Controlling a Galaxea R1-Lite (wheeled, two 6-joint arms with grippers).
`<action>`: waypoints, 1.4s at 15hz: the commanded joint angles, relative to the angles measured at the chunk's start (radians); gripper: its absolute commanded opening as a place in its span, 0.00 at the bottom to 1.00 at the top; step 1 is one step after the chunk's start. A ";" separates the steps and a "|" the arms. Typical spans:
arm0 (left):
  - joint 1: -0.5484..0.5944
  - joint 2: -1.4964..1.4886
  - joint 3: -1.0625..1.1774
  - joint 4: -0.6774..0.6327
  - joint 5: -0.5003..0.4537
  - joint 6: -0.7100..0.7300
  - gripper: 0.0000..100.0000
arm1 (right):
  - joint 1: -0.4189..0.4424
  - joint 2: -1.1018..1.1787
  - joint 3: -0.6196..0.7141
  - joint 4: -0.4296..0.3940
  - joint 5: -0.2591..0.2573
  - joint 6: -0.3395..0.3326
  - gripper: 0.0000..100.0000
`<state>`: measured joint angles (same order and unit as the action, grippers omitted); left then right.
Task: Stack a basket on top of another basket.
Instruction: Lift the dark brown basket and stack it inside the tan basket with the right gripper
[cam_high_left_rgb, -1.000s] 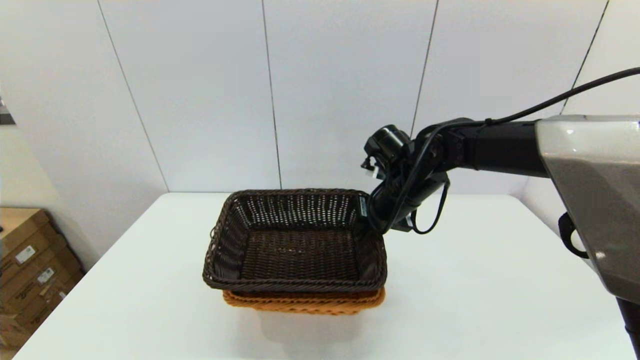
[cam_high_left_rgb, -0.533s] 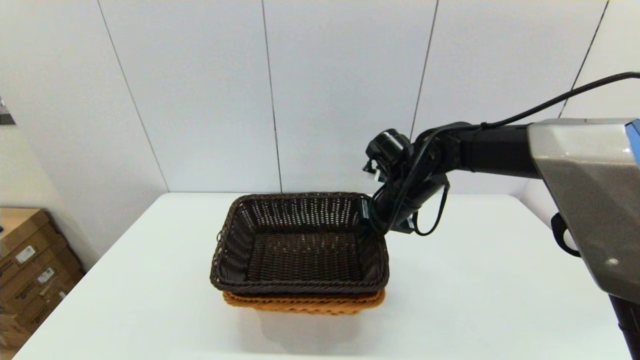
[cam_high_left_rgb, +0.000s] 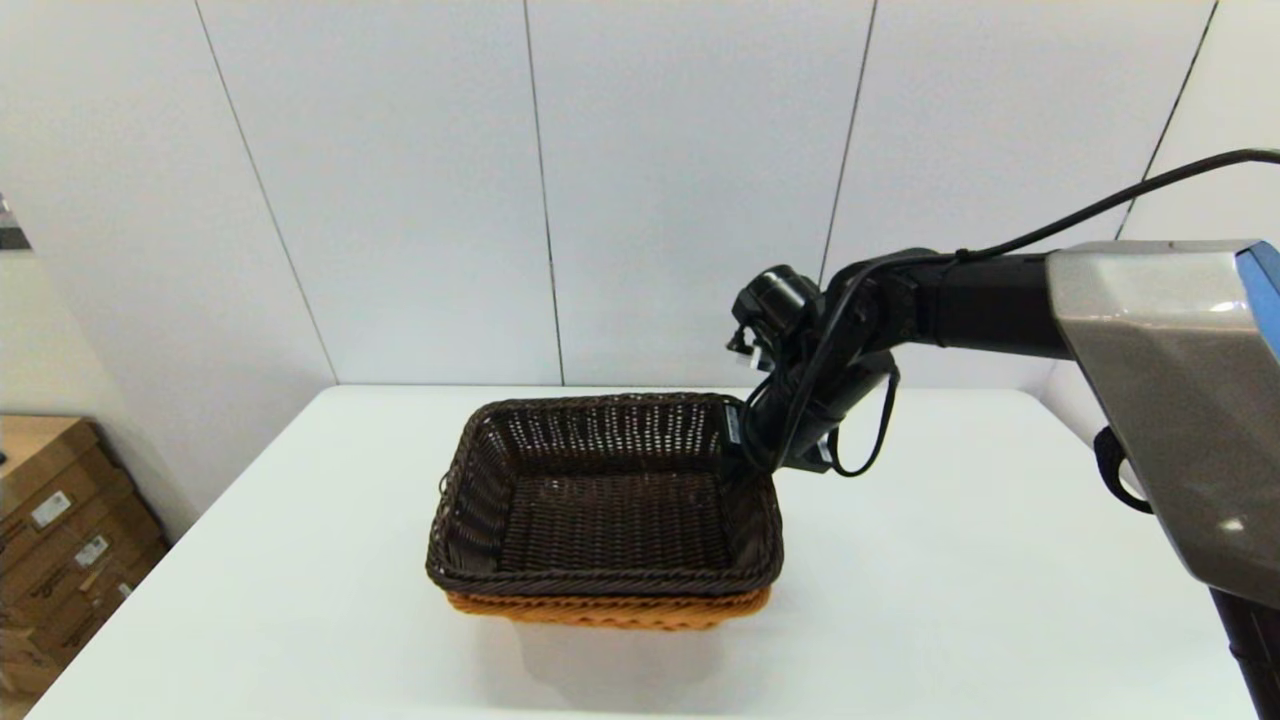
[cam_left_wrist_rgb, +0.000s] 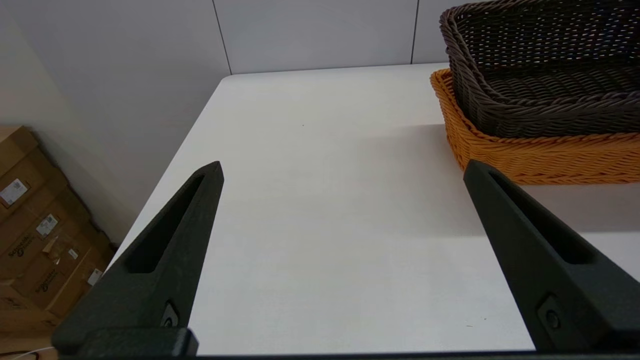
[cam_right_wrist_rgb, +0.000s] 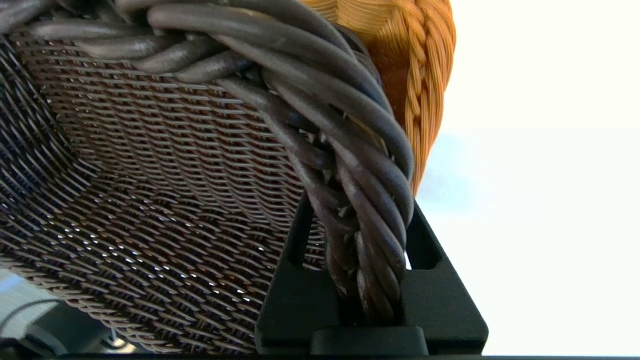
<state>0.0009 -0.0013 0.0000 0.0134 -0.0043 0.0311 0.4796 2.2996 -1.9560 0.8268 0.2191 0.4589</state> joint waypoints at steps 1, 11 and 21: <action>0.001 0.001 0.003 0.000 0.000 0.000 1.00 | 0.001 0.004 0.000 0.009 0.002 0.000 0.00; 0.001 0.001 0.003 0.000 0.000 0.001 1.00 | 0.001 0.029 0.000 0.015 0.000 -0.019 0.00; 0.001 0.001 0.003 0.000 0.000 0.000 1.00 | -0.007 0.011 0.000 0.015 -0.004 -0.034 1.00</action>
<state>0.0009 -0.0013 0.0000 0.0138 -0.0043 0.0306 0.4785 2.3232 -1.9560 0.8370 0.2149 0.4219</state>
